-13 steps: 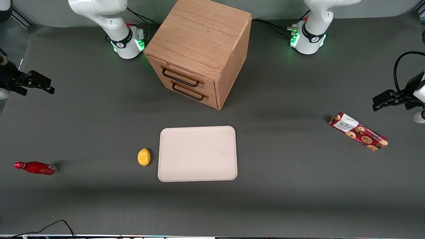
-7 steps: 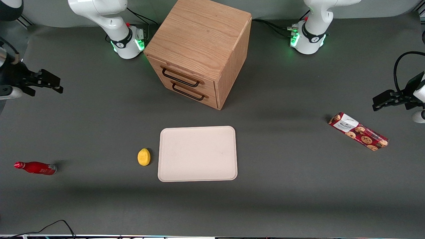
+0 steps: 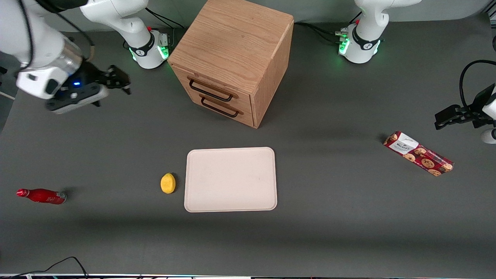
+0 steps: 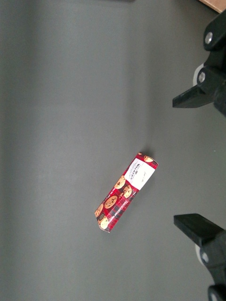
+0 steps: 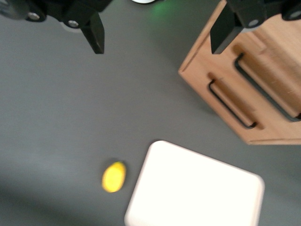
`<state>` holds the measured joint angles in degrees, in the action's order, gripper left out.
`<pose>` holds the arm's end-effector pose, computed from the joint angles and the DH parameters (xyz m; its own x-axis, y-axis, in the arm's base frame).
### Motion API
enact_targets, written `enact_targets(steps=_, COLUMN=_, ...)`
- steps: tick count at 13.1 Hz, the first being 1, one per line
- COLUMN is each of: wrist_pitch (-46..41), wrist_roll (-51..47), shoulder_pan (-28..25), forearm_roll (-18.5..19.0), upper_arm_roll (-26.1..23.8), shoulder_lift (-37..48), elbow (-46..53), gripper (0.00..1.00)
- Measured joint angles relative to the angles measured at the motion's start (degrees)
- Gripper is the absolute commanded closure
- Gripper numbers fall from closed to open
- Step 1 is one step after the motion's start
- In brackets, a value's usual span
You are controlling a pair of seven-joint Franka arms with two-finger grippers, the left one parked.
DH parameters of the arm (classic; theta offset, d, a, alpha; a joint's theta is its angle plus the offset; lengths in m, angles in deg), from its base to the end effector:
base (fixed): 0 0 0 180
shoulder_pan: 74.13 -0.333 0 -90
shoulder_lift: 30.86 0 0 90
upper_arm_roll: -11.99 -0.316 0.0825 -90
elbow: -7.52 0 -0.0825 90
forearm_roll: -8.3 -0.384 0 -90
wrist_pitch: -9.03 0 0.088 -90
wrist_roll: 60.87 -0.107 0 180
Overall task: Open upper drawer
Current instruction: 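Move the right gripper toward the upper drawer's black handle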
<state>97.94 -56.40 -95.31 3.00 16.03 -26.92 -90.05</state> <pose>0.5020 0.1641 0.5985 0.9263 0.3693 -0.0746 0.3612 -0.9268 -0.1031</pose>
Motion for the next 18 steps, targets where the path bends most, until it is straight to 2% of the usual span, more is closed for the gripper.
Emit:
enact_targets(steps=7, wrist_pitch=0.0, wrist_roll=0.1, shoulder_pan=-8.2, forearm_roll=-1.9, upper_arm_roll=-0.1, shoulder_lift=-3.2, elbow=0.0, gripper=0.00)
enact_targets(steps=10, wrist_pitch=0.0, wrist_roll=6.0, shoulder_pan=-8.7, forearm_roll=-4.5, upper_arm_roll=-0.5, shoulder_lift=-5.1, elbow=0.0, gripper=0.00)
enact_targets(steps=13, wrist_pitch=0.0, wrist_roll=13.0, shoulder_pan=-8.2, forearm_roll=-9.9, upper_arm_roll=-0.5, shoulder_lift=-6.9, elbow=-0.1, gripper=0.00)
enact_targets(steps=18, wrist_pitch=3.7, wrist_roll=13.5, shoulder_pan=-8.5, forearm_roll=-10.9, upper_arm_roll=-0.8, shoulder_lift=-10.0, elbow=-0.4, gripper=0.00)
